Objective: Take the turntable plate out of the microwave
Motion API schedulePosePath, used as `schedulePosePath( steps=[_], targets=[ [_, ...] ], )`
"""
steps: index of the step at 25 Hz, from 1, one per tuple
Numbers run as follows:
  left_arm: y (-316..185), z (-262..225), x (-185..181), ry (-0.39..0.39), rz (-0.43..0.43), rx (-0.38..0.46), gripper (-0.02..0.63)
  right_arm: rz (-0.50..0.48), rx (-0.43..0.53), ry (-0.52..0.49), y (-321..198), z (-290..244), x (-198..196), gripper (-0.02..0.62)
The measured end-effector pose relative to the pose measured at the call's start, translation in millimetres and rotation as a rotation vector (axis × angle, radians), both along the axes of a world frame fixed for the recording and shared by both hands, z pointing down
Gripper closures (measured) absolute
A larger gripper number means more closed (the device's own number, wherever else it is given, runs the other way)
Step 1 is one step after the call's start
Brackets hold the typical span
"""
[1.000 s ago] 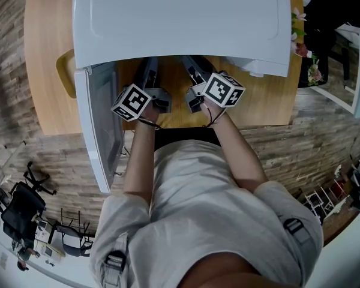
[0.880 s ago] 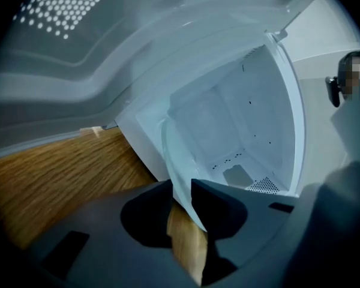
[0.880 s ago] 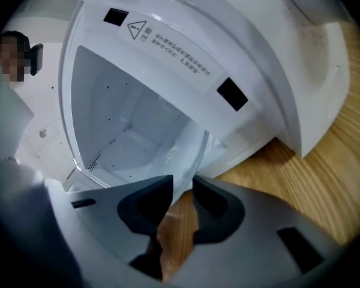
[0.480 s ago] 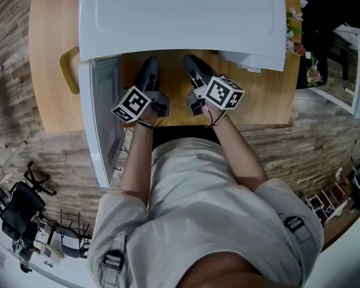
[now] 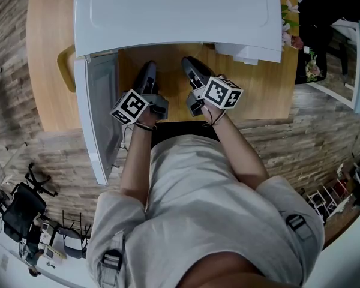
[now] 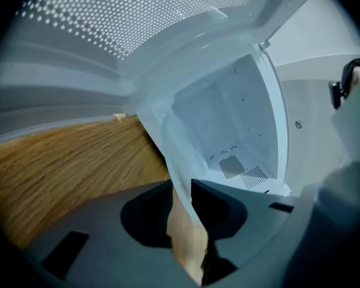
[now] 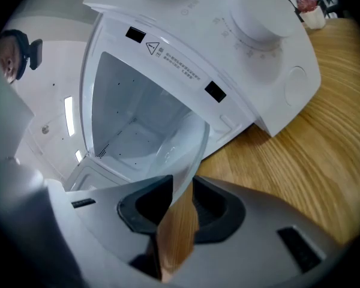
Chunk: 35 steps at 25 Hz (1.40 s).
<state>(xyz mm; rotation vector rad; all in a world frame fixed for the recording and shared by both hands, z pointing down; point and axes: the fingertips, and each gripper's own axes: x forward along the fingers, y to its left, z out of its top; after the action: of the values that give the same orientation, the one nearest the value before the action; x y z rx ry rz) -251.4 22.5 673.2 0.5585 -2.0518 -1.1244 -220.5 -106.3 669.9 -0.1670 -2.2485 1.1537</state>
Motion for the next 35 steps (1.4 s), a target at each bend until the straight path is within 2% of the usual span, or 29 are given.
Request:
schedulePosePath(
  steps=[2, 5, 12, 14, 18, 24, 30, 35],
  targets=[
    [1.6, 0.4, -2.5, -0.006, -0.009, -0.001, 0.494, -0.008, 0.017, -0.010, -2.0, 0.2, -2.2, 0.475],
    [0.1, -1.7, -10.7, -0.022, -0.022, 0.001, 0.480, 0.012, 0.023, -0.022, -9.8, 0.7, -9.5, 0.417],
    [-6.5, 2.1, -31.0, -0.042, -0.025, 0.004, 0.472, 0.062, 0.020, -0.021, -19.2, 3.2, -26.9, 0.439],
    [-8.9, 1.1, -32.5, -0.039, -0.026, 0.026, 0.479, 0.070, 0.012, -0.013, -19.9, 5.1, -28.6, 0.462],
    [-8.6, -0.4, -29.0, -0.024, -0.026, 0.045, 0.486, 0.059, 0.024, -0.006, -18.6, 4.6, -25.7, 0.463],
    [-0.4, -2.9, -19.8, -0.049, -0.013, 0.008, 0.485, 0.043, -0.004, -0.023, -9.9, -3.8, -17.1, 0.466],
    [5.7, 0.5, -3.7, -0.036, -0.019, 0.001, 0.485, 0.038, 0.003, -0.008, -8.1, -0.5, 0.3, 0.466],
    [6.5, -1.6, -7.8, -0.065, -0.017, -0.021, 0.471, 0.022, -0.012, -0.007, -4.8, 4.0, 4.7, 0.466]
  ],
)
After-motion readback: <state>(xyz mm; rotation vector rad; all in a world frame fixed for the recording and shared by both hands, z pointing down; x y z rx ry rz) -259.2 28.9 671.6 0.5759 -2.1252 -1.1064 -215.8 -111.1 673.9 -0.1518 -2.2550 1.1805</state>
